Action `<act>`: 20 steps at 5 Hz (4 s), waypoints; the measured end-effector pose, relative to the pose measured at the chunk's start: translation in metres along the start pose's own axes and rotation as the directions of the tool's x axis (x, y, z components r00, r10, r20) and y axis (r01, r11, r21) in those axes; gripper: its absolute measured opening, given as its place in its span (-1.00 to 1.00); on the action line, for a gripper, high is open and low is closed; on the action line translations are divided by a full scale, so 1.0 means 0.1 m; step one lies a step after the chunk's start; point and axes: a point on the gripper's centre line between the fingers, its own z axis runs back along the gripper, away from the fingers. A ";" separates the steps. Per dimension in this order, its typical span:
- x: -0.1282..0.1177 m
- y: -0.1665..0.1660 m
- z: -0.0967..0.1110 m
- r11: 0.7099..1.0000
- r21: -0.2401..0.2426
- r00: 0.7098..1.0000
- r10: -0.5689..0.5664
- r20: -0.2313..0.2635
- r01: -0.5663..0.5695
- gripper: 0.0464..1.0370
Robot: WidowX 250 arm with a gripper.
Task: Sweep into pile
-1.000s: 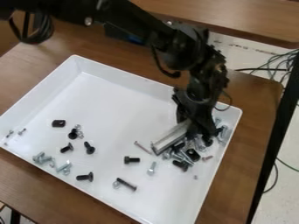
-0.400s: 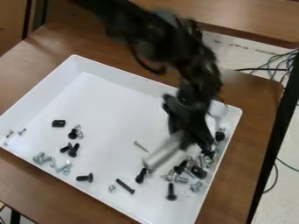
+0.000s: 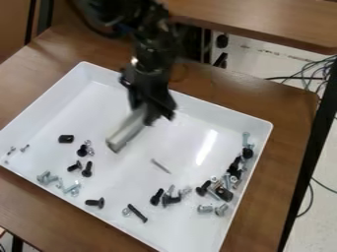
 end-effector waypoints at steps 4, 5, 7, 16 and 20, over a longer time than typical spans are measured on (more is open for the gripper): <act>-0.89 1.52 -0.67 0.995 -0.002 0.994 0.097 -0.055 -0.097 -0.38; -0.91 1.51 -0.73 0.991 0.006 0.990 0.133 -0.050 -0.133 -0.38; -0.96 1.04 -0.77 0.984 -0.022 0.982 0.178 -0.065 -0.179 -0.38; -0.03 -1.28 -0.40 0.681 -0.061 0.663 0.683 -0.307 -0.730 -0.38; 0.17 -1.13 -0.31 0.749 -0.054 0.738 0.634 -0.231 -0.661 -0.38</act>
